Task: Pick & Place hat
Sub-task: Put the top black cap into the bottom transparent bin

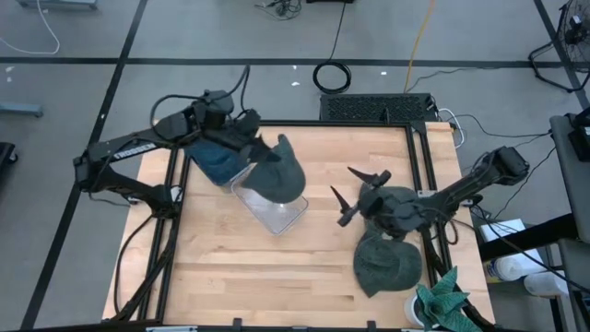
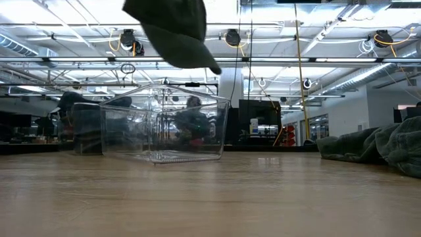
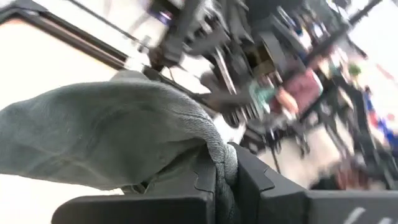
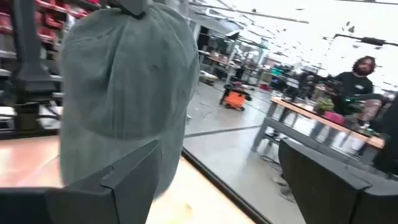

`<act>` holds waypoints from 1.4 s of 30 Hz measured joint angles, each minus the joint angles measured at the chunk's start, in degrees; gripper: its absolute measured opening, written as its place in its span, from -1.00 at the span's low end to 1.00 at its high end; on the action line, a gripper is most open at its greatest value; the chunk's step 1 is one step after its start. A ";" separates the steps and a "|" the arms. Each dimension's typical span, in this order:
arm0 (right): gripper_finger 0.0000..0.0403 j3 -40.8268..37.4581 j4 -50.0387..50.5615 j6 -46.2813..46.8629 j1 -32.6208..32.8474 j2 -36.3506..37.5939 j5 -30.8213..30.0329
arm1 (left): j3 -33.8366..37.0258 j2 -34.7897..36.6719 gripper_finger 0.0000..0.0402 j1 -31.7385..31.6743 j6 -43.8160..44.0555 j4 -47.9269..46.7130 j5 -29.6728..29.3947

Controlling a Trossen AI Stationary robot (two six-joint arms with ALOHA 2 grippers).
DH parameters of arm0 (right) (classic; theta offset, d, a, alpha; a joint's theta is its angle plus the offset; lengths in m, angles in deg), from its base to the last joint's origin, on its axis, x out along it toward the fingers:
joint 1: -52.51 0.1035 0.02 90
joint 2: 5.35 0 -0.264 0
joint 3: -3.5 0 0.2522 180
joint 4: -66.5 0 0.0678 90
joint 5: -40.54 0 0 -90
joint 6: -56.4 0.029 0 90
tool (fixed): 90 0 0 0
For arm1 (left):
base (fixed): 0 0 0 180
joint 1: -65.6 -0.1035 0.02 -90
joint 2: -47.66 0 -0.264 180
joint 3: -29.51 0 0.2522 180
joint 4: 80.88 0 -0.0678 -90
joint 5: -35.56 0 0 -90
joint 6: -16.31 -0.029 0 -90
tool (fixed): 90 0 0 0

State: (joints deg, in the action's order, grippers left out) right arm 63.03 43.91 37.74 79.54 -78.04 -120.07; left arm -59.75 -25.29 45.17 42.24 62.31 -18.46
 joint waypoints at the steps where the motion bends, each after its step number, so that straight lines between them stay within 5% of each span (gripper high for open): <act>1: 0.53 -0.28 -0.09 -0.04 0.72 0.66 -0.13 | 0.00 0.73 -0.90 0.28 -2.48 -1.75 1.16; 5: 0.51 -2.00 -0.16 0.41 3.27 3.72 -2.29 | 0.00 4.18 -0.85 2.53 -15.61 -10.11 4.47; 9: 0.50 -4.13 -0.25 2.15 4.76 6.96 -4.58 | 0.00 7.71 -0.89 5.11 -19.43 -13.34 1.03; 22: 0.50 -7.17 -0.28 4.42 4.96 10.34 -4.36 | 0.02 10.34 -0.90 9.72 -20.10 -17.66 -11.90; 42: 0.50 -7.17 -0.25 4.32 4.96 10.34 -4.32 | 0.02 10.27 -0.90 9.71 -21.17 -17.94 -12.19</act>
State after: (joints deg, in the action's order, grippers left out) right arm 55.87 43.66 42.06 84.50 -67.70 -124.40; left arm -59.73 -15.02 54.88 21.08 44.37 -30.64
